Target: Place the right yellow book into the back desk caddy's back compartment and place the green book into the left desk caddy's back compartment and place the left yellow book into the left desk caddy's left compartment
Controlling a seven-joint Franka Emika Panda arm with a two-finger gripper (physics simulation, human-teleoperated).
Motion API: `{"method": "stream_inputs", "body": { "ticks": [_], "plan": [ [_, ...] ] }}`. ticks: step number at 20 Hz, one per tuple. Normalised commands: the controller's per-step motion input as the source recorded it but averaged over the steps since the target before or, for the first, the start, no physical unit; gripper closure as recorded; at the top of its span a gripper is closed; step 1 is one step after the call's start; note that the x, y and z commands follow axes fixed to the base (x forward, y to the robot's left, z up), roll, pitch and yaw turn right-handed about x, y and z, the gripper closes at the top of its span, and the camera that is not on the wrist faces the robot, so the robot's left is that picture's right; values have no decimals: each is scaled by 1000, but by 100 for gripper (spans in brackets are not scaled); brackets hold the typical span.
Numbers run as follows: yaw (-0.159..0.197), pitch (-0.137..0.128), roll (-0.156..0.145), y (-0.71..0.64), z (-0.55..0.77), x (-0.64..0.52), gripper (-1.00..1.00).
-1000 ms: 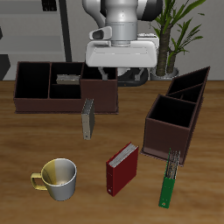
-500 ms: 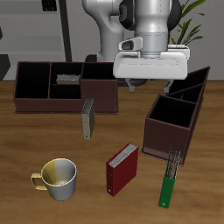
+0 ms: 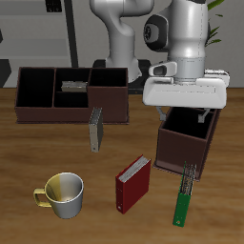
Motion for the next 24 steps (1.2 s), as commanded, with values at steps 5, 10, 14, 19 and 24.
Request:
{"method": "stream_inputs", "body": {
  "ticks": [5, 10, 14, 19, 24],
  "plan": [
    [-9, 8, -15, 344, -227, 274, -100],
    [-23, 64, 10, 180, -263, 315, -100],
    [-3, 27, 16, 115, -104, 432, -100],
    [-29, -2, 13, -22, 70, 224, -100],
    [10, 9, 5, -71, -133, 282, -100]
  ]
}}
